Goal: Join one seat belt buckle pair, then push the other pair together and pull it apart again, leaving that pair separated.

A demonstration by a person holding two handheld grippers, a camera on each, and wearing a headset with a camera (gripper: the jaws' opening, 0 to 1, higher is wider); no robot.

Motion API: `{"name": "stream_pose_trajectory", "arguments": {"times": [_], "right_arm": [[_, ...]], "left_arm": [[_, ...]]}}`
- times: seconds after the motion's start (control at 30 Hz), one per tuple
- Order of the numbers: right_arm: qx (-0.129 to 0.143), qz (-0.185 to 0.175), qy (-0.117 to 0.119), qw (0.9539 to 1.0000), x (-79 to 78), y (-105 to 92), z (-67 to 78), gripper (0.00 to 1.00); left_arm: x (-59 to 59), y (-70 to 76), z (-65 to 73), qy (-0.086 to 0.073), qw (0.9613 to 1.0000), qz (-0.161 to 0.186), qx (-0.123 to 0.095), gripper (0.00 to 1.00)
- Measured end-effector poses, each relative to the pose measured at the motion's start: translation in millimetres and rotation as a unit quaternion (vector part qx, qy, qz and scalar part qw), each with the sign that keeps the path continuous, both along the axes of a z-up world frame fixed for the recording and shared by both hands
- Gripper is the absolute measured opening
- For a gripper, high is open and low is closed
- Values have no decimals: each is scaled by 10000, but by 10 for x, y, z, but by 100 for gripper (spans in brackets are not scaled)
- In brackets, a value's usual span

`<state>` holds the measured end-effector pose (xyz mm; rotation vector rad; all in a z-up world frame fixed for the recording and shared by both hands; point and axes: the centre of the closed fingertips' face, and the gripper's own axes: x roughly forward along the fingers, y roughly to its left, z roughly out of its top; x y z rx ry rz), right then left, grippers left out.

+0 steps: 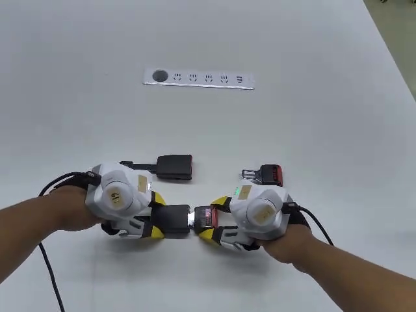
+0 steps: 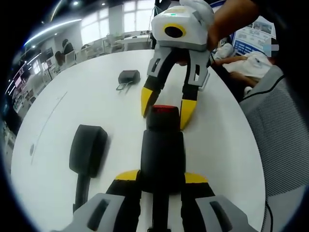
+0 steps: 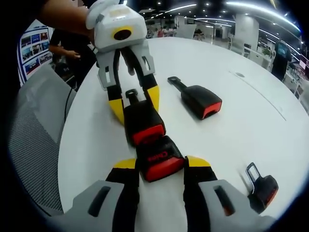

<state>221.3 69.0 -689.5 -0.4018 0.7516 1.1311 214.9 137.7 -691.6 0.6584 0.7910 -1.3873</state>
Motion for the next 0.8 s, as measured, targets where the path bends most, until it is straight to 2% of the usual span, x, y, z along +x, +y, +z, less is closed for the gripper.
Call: {"name": "stream_pose_trajectory", "arguments": {"times": [0.13,0.4,0.53,0.7,0.8], "right_arm": [[11,-53,18,10000,37,20,26,34],[-33,-98,-43,9999,48,15,26,34],[-184,48,-33,9998,44,23,6,34],[-190,104,-101,9997,11,17,3,34],[-336,247,-90,9991,21,23,7,34]], "left_arm": [[-10,9,42,3,10000,45,-39,32],[-56,11,77,-16,10000,4,25,32],[-60,17,66,-10,10000,-36,85,32],[-67,20,54,-25,9999,-66,103,32],[-72,9,59,-26,9998,-119,171,32]]}}
